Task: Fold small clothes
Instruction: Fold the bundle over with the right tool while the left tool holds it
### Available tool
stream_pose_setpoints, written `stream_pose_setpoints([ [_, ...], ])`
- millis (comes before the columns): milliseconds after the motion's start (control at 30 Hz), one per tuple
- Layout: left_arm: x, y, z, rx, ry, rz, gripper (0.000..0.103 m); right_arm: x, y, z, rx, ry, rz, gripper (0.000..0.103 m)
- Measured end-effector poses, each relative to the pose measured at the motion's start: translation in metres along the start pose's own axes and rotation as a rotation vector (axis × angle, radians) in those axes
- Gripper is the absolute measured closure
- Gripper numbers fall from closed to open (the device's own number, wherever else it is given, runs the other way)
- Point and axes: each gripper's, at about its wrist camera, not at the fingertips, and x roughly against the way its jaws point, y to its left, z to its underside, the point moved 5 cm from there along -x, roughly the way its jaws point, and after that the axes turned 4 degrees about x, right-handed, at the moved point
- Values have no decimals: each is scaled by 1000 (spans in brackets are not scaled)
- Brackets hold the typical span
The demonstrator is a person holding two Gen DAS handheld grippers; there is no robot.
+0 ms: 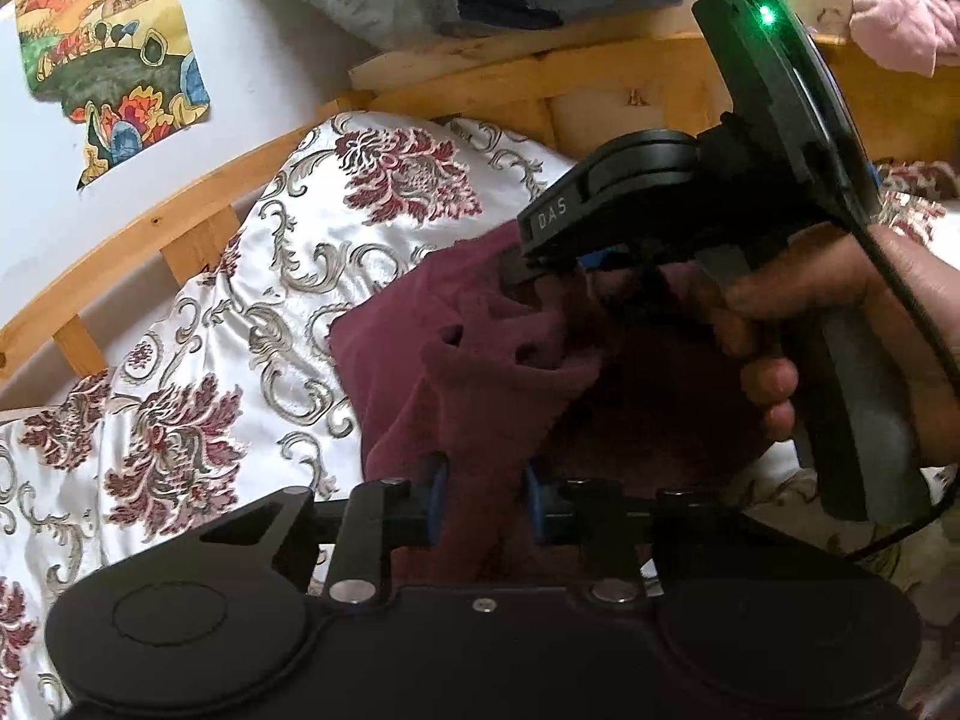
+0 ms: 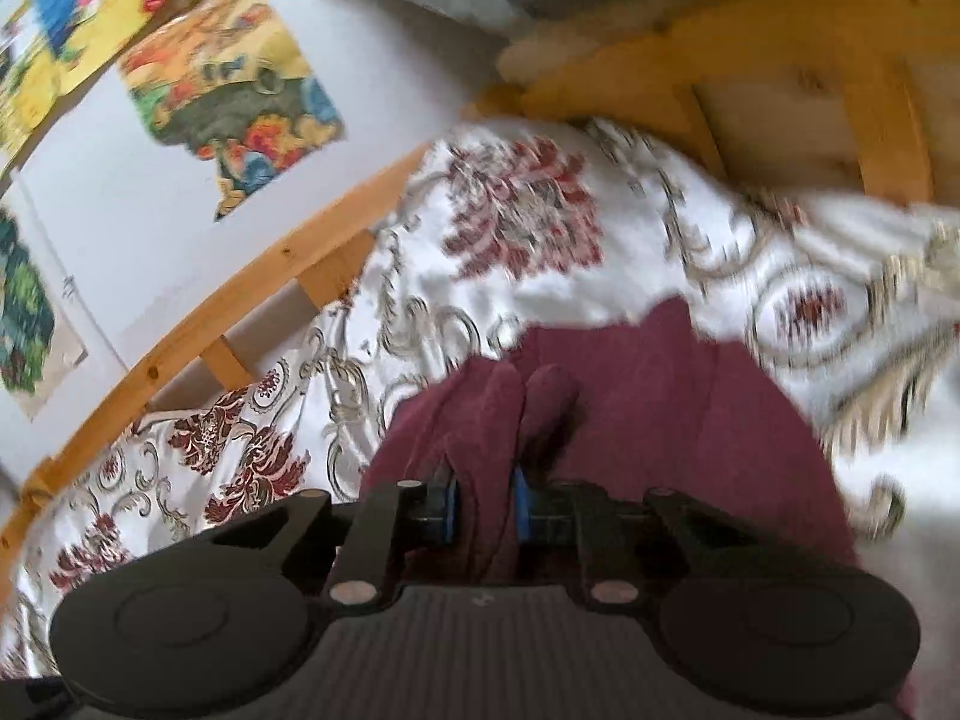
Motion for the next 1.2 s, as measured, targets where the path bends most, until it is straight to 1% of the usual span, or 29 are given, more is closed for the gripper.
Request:
stream_pose_setpoints([
  [67, 0, -4, -5, 0, -19, 22, 81, 6, 1, -7, 37, -30, 10, 84],
  [167, 1, -13, -11, -24, -47, 51, 82, 12, -3, -13, 58, -56, 25, 84],
  [333, 2, -29, -18, -67, -83, 101, 82, 23, -17, -20, 48, -80, 54, 85],
  [533, 4, -39, -22, -72, -108, 175, 82, 38, -28, -23, 42, -101, 87, 85],
  [667, 3, -44, -20, -81, -100, 211, 83, 43, -39, -19, 20, -78, 108, 85],
  [900, 1, -48, -17, -99, -79, 228, 82, 43, -53, -10, -15, -20, 119, 84],
  [1067, 1, -47, -13, -89, -62, 237, 75, 40, -54, -7, -11, 0, 138, 84],
  [1200, 4, -49, -11, -95, -65, 243, 74, 38, -57, -6, -17, -1, 146, 84],
])
